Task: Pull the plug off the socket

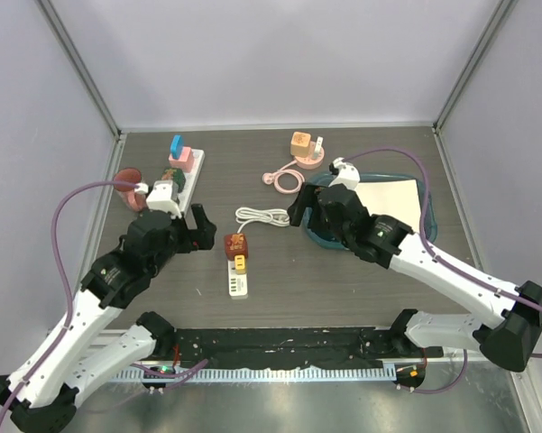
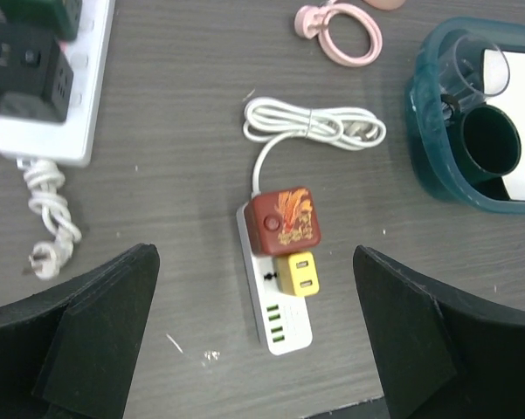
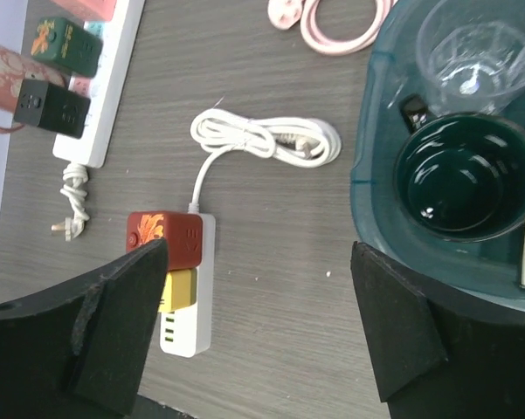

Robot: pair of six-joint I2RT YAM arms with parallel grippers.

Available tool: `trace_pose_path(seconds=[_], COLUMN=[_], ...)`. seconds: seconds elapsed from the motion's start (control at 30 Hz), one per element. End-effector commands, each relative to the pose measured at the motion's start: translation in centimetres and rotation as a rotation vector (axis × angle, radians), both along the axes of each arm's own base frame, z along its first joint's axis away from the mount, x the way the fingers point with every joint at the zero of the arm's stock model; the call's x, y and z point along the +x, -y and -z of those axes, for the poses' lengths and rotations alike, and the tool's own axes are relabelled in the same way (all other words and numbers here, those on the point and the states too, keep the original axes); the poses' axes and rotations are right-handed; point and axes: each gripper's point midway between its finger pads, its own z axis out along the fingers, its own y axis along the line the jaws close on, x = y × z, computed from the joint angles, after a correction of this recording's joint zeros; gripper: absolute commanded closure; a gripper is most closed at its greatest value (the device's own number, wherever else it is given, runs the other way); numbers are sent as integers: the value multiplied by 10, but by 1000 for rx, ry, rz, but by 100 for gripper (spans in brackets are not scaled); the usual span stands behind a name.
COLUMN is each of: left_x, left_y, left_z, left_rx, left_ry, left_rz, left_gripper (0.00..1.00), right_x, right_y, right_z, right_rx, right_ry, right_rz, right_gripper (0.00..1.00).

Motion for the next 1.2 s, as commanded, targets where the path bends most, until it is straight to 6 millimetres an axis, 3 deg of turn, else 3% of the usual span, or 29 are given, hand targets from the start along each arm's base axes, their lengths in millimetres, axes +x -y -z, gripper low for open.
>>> trace_pose_path(seconds=[0.0,0.03,0.13,0.2,0.23,0.3,0.33,0.4,0.43,0.5,0.53,0.6,0.63,0.83,0.87,1.17], left_x=[-20,-20,-19,-12,-9,-5,-8,-13,-14,-23,-26,-31,-36,-45,-45,-49], left_y=[-16,-16,-12,-8,-10,-6,1,10,17,34,38,46,44,45,46,49], left_z=[26,29,21,27,33,52,62,72,82,88,93,97,110,148,150,173], left_rx=[-57,-62,-95,-80,-68,-56,-63,-109,-159,-243,-289,-350,-360,-413,-416,-408], left_ry=[-74,-79,-77,-101,-116,-194,-236,-268,-271,-280,-249,-237,-248,-273,-272,-294], left_rz=[-90,-98,-97,-110,-138,-172,-151,-127,-109,-26,7,40,40,38,45,70], left_gripper=[2,2,2,3,5,15,18,21,21,21,22,21,20,15,14,7], right_x=[-5,-16,-14,-19,-20,-17,-13,-6,-2,5,8,13,16,28,29,30], right_y=[-31,-47,-69,-88,-102,-116,-123,-131,-136,-140,-145,-148,-153,-168,-170,-182], right_z=[5,12,19,32,29,44,37,45,38,45,38,41,44,53,62,77], right_rx=[73,87,62,44,77,74,88,73,77,47,49,33,19,-30,-52,-120], right_ry=[-45,-66,-63,-86,-80,-113,-105,-116,-112,-126,-125,-137,-148,-168,-180,-203], right_rz=[-93,-165,-164,-173,-202,-214,-215,-202,-193,-174,-171,-158,-156,-147,-148,-160], right_gripper=[12,17,20,21,22,23,24,24,25,25,25,25,25,24,24,17])
